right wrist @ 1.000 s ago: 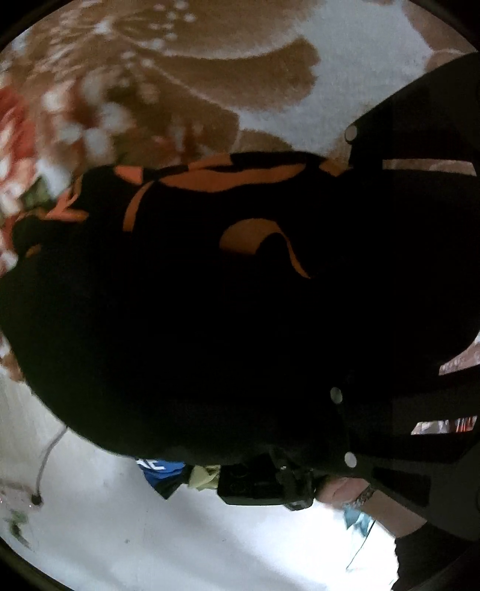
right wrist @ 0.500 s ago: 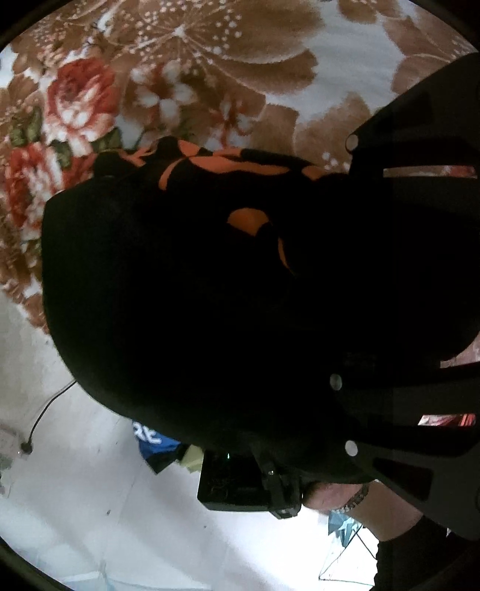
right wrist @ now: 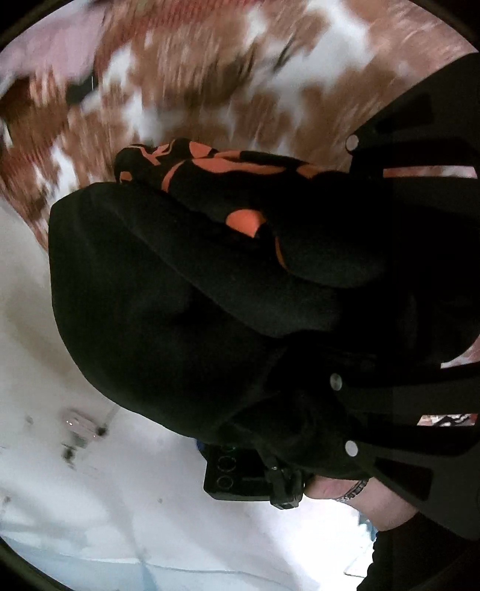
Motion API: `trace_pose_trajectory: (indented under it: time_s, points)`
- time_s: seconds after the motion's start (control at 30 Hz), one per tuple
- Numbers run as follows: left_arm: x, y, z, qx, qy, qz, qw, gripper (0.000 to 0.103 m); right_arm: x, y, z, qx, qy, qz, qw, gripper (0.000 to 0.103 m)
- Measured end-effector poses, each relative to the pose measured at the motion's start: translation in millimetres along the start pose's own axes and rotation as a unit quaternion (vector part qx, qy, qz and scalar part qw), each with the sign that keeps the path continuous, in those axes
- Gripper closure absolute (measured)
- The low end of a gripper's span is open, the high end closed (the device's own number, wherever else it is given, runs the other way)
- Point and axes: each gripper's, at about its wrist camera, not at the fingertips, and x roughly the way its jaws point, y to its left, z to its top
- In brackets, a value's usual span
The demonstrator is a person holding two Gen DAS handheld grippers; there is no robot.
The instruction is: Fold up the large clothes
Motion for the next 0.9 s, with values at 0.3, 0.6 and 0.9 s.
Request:
trace_pose_trajectory:
  time_s: [0.3,0.6,0.9]
  points:
    - [224,-73,-25,0.04,0.137,-0.09,0.9857,0.041,-181,-118,-90,0.108,-0.081,-0.114,0.984,0.061]
    - [338,-48,-29,0.066,0.222,-0.072,0.9702,0.041,-204,-246,-146,0.172,-0.124,-0.118,0.97,0.061]
    - [358,10,-42,0.038,0.245,-0.045,0.9678,0.037,-171,-294,-177,0.193,-0.094,-0.098,0.972,0.057]
